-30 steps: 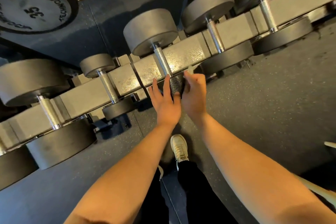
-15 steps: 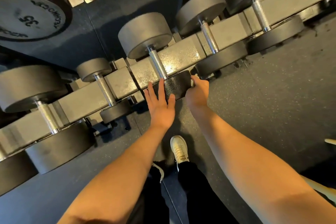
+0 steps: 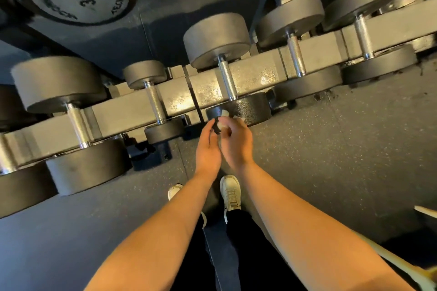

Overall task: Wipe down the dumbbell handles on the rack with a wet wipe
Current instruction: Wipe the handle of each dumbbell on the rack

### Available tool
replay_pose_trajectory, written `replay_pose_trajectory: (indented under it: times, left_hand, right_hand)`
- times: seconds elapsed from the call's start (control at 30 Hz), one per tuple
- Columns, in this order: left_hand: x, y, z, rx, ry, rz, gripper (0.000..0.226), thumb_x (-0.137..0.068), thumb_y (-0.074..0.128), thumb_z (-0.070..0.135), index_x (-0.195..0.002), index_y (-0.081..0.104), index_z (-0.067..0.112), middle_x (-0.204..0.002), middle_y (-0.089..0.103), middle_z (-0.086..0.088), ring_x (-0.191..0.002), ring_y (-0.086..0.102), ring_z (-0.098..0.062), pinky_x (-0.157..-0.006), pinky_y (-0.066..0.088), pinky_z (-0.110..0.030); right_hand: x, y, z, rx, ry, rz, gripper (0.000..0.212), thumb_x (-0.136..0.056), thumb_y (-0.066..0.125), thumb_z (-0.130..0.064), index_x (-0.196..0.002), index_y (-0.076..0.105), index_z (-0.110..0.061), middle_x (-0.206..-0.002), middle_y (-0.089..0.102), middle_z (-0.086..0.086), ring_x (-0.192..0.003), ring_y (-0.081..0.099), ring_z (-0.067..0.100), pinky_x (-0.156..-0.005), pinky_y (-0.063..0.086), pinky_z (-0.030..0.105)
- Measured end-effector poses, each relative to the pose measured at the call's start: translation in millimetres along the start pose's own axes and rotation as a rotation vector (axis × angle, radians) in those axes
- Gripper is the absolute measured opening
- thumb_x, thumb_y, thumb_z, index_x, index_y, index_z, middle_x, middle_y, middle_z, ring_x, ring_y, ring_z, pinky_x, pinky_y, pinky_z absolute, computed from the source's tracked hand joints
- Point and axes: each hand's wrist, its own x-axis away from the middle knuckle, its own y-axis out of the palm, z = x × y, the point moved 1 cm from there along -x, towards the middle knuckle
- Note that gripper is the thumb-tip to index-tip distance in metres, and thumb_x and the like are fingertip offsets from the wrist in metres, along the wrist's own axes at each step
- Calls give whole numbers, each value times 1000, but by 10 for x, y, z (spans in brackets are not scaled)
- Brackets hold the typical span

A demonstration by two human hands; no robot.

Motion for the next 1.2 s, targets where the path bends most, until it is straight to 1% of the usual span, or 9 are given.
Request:
replay_pose_trajectory:
  times: [0.23, 0.3, 0.37, 0.53, 0.8, 0.9, 1.0, 1.1, 1.2]
  left_hand:
    - [-147, -410, -49, 183, -35, -52, 35, -110, 30, 17, -138, 50, 8, -116, 63, -6, -110, 59, -16, -90, 50, -22]
    - [-129, -522, -89, 288, -116, -50, 30, -111, 33, 21, -130, 54, 13, -125, 61, -9, -120, 56, -20, -99, 47, -26]
    - [-75, -646, -123, 396, -153, -59, 33, -109, 41, 27, -139, 49, 17, -138, 57, -5, -130, 53, -17, -112, 41, -32]
    - [-38, -1145, -207, 139, 16, 104, 33, -107, 41, 40, -139, 45, 35, -134, 56, 10, -122, 57, -4, -105, 48, -33]
    - [6, -2103, -100, 106, -2, 303, 26, -104, 49, 23, -125, 65, 25, -117, 70, 3, -109, 66, -9, -102, 53, -39]
    - [77, -2413, -70, 69, 40, 337, 26, -103, 52, 19, -123, 65, 27, -116, 67, 7, -107, 63, -2, -96, 51, -25]
    - [96, -2689, -38, -189, 190, 339, 29, -101, 53, 11, -122, 68, 24, -119, 62, 9, -107, 58, 1, -90, 43, -7]
    - [66, -2884, -80, -396, 329, 355, 29, -98, 56, 5, -119, 70, 19, -121, 61, 4, -112, 53, -5, -95, 40, -8]
    - [40, -3089, -184, -547, 435, 466, 30, -94, 57, 4, -118, 71, 18, -121, 62, -1, -111, 49, -13, -94, 34, -10]
  right_hand:
    - [-138, 438, -177, 26, 65, -11, 34, -96, 57, -1, -128, 67, -8, -125, 63, 9, -116, 59, 21, -95, 39, 16]
    - [-150, 562, -229, -42, 161, -48, 34, -97, 56, 0, -127, 68, -9, -127, 65, 7, -117, 60, 18, -96, 39, 12]
    - [-114, 694, -292, -116, 231, -100, 33, -96, 57, 0, -124, 70, -12, -124, 67, 5, -114, 61, 17, -100, 47, 22]
    - [109, 1090, -580, -274, 255, -193, 27, -98, 55, -7, -116, 71, -18, -118, 67, -2, -110, 60, 11, -94, 51, 25]
    - [488, 1788, -1070, -140, 95, -239, 24, -97, 56, -6, -114, 68, -18, -118, 54, 1, -92, 48, -10, -78, 35, -5]
    - [537, 1993, -1200, -150, 88, -249, 21, -97, 55, -8, -113, 67, -17, -116, 60, 5, -95, 55, 1, -85, 43, 7]
    - [584, 2187, -1334, -201, 80, -233, 17, -100, 53, -9, -103, 66, -19, -110, 65, 6, -100, 60, 16, -92, 50, 26]
    - [644, 2359, -1461, -269, 91, -251, 18, -101, 52, -11, -105, 67, -19, -108, 66, 5, -102, 63, 17, -97, 52, 36]
    - [702, 2501, -1586, -316, 103, -273, 28, -101, 49, -5, -119, 67, -17, -119, 66, 3, -112, 61, 14, -103, 49, 32]
